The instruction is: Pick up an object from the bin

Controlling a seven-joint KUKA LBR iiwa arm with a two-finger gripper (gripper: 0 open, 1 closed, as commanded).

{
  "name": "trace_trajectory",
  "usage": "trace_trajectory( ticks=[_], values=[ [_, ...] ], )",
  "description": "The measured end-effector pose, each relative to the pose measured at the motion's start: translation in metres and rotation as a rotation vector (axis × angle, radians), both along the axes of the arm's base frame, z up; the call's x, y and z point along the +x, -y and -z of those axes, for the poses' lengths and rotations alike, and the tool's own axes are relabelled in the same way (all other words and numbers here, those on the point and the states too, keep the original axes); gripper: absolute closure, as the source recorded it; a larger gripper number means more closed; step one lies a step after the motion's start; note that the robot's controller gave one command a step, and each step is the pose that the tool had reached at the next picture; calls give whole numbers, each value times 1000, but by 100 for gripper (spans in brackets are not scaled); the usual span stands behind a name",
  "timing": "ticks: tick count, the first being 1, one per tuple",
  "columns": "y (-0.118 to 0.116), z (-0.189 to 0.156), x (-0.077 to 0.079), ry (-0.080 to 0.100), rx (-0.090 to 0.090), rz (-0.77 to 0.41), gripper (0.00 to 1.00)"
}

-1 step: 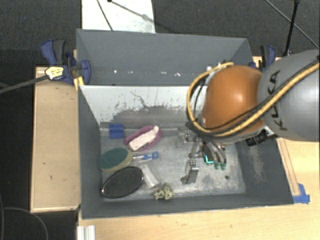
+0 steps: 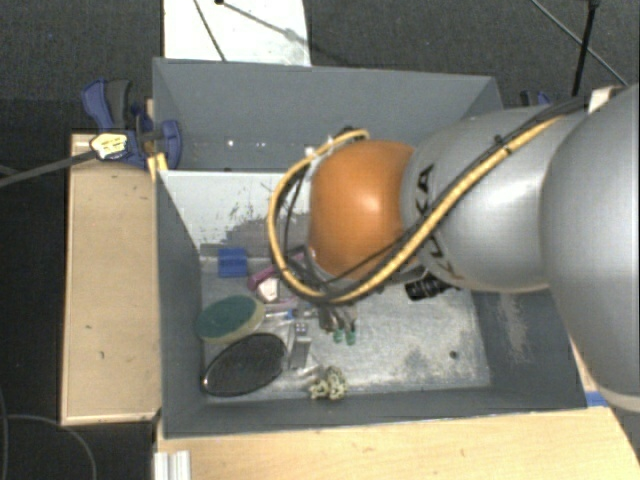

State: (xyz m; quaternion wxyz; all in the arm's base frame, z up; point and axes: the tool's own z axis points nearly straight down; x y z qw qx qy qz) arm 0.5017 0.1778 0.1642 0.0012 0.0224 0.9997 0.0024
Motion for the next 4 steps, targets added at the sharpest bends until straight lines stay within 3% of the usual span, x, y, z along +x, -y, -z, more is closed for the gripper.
trace_trajectory(
  ticks=[1,2,3,4],
  values=[
    [-11,86,6,18,-12,-245,0],
    [-16,86,1,24,-28,-779,0],
    [-40,88,-9,24,-13,-1178,0],
    [-36,92,-14,-1,-14,-1174,100]
  ],
)
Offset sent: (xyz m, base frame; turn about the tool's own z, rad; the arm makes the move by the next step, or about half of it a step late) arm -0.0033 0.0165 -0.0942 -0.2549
